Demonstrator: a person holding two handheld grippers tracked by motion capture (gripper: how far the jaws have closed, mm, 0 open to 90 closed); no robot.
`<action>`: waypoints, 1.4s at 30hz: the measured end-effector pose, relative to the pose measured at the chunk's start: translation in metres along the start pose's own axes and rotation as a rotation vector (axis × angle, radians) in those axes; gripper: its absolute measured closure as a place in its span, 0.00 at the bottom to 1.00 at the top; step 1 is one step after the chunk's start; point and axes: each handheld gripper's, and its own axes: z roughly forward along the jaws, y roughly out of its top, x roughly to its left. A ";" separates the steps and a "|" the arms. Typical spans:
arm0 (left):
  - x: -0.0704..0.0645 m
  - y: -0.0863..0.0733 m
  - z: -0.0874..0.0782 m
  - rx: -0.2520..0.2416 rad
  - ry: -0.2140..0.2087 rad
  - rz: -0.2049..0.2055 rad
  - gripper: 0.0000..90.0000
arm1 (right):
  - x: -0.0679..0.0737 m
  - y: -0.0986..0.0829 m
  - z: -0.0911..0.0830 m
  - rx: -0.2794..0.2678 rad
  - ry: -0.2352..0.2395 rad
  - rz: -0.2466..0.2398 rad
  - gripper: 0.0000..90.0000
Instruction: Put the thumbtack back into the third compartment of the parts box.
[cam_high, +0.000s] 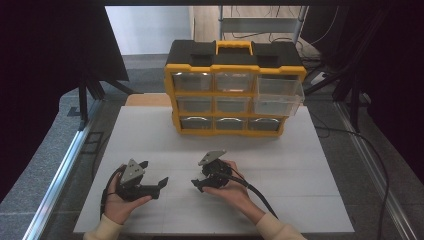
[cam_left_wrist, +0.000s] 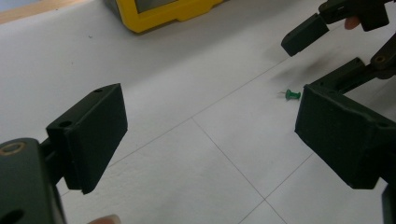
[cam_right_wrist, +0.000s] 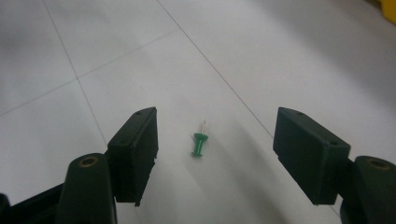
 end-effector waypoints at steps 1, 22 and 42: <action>0.000 0.000 0.000 0.000 0.000 0.000 0.11 | 0.000 -0.001 0.002 0.004 0.001 -0.003 0.35; -0.001 0.000 0.001 0.000 0.001 0.001 0.11 | 0.009 -0.002 0.012 0.067 -0.006 -0.052 0.90; 0.001 0.000 0.000 -0.002 0.002 0.001 0.11 | -0.008 0.004 -0.015 -0.070 0.096 0.068 0.95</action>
